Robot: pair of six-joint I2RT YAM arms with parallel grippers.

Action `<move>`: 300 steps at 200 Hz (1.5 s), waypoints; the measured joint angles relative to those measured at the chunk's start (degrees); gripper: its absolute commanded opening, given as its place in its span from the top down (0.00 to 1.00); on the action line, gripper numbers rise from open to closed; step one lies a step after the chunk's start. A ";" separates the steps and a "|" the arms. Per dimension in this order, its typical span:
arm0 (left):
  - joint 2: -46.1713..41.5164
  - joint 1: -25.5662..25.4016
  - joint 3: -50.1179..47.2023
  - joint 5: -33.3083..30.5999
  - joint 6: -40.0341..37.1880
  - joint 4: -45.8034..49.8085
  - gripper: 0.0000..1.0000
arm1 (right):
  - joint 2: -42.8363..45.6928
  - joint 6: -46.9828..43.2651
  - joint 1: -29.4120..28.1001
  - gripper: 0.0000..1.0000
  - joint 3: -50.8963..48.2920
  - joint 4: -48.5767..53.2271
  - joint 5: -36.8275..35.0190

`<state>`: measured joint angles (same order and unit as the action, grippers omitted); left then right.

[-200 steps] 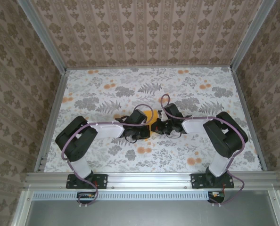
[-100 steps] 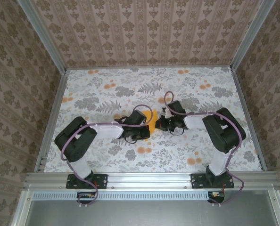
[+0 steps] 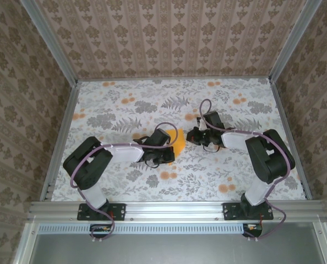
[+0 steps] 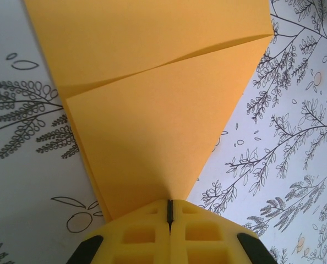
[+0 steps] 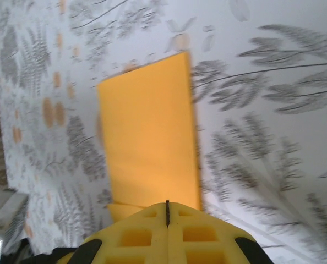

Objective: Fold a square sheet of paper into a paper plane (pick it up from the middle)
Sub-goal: Third fold the triangle at the center of the table.

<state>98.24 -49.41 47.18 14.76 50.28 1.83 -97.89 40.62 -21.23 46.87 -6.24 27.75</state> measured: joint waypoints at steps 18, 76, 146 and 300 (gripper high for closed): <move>0.00 0.00 0.22 0.00 -0.44 0.50 1.00 | -0.13 0.52 -2.80 0.98 0.00 -0.22 0.11; -0.04 0.00 0.48 0.00 -1.62 1.38 1.00 | -6.86 2.84 -6.78 0.99 1.22 -0.74 1.92; -1.07 0.42 -1.44 1.42 -3.91 -0.22 1.00 | -8.37 3.28 -6.16 1.00 2.86 0.48 2.95; -3.30 -1.20 -2.95 1.97 -9.92 2.69 1.00 | -9.01 4.37 -6.03 0.99 3.43 0.85 4.02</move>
<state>94.94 -50.61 44.23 16.73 40.36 4.51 -106.89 44.99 -27.27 50.30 -5.39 31.77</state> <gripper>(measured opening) 0.059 0.045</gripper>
